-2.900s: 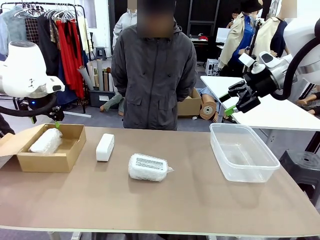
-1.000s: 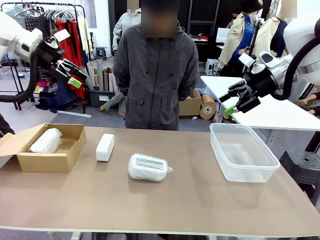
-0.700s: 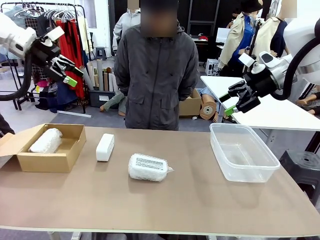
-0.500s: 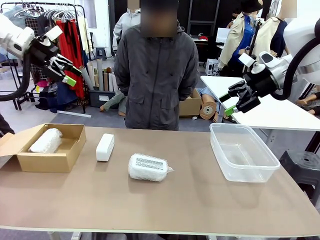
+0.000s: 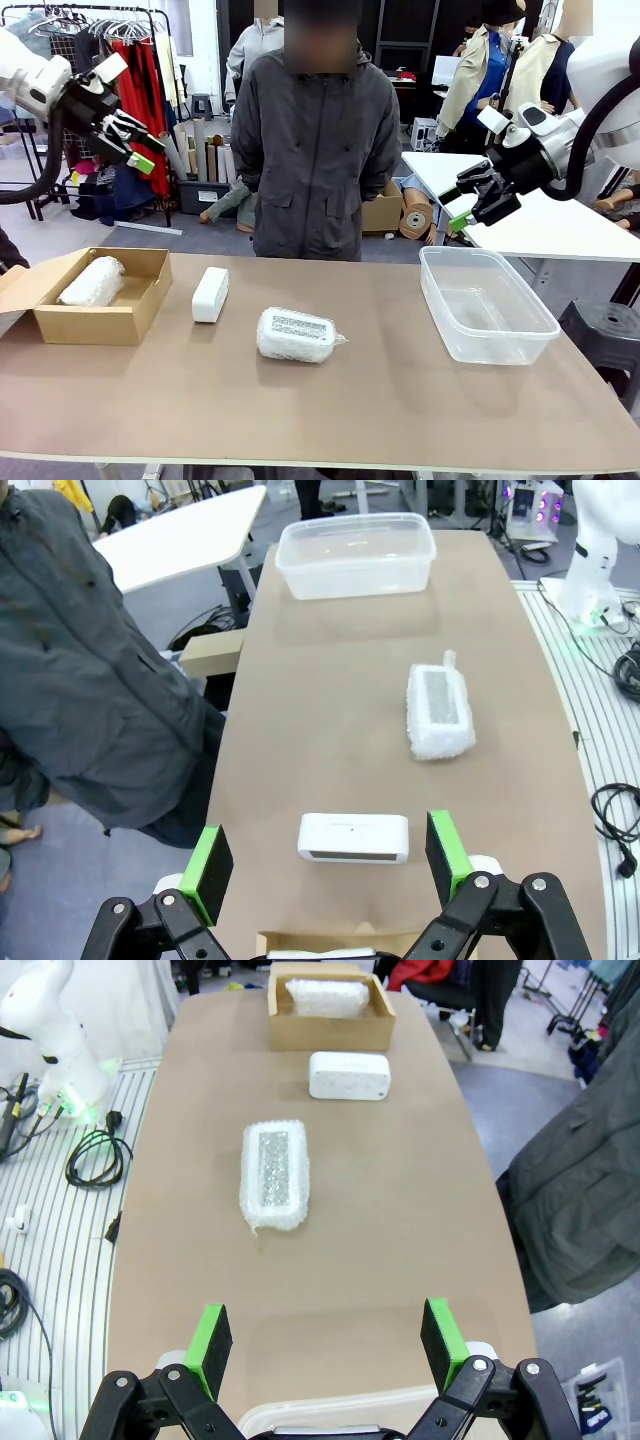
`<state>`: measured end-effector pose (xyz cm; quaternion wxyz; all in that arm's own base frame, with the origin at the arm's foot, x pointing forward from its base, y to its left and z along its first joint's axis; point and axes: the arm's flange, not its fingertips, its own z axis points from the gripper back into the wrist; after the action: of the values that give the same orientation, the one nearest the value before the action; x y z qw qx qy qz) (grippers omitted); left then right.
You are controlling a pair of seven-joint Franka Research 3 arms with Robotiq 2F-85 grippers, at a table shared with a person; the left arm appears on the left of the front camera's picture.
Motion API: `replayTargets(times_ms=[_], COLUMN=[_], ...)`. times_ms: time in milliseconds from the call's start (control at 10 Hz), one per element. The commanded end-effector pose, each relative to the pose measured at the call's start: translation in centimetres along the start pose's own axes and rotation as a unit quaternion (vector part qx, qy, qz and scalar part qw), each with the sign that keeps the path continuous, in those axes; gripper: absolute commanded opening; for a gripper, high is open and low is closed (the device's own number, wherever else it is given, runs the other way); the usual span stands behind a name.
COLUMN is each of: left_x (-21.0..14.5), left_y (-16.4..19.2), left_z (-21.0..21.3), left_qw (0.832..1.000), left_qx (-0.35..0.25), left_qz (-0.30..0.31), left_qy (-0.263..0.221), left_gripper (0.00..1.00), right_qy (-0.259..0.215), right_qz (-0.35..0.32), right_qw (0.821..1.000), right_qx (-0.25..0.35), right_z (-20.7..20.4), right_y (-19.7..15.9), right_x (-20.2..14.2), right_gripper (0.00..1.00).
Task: Separate and place wrapped and unwrapped clocks.
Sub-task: Pick up the Digital clock indicated by the person.
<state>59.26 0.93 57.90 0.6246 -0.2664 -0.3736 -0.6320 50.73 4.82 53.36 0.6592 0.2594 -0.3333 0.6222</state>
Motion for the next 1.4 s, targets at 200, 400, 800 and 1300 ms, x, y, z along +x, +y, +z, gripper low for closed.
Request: replayTargets(times_ms=[200,400,800,1300], left_x=[0.05,0.05,0.05,0.05], left_y=[0.15,0.15,0.15,0.15], left_z=[0.34,0.34,0.34,0.34], left_qw=[1.0,1.0,1.0,1.0], left_qx=[-0.003,-0.003,-0.003,-0.003], left_qz=[-0.008,-0.008,-0.008,-0.008], left_qy=[0.0,0.0,0.0,0.0], left_gripper=[1.0,1.0,1.0,1.0], right_qy=[0.0,0.0,0.0,0.0], right_qz=[0.003,0.003,0.003,0.003], right_qw=[1.0,1.0,1.0,1.0], right_qx=[0.0,0.0,0.0,0.0], right_z=[0.02,0.02,0.02,0.02], right_y=[0.08,0.08,0.08,0.08], right_x=[0.12,0.12,0.12,0.12], right_gripper=[1.0,1.0,1.0,1.0])
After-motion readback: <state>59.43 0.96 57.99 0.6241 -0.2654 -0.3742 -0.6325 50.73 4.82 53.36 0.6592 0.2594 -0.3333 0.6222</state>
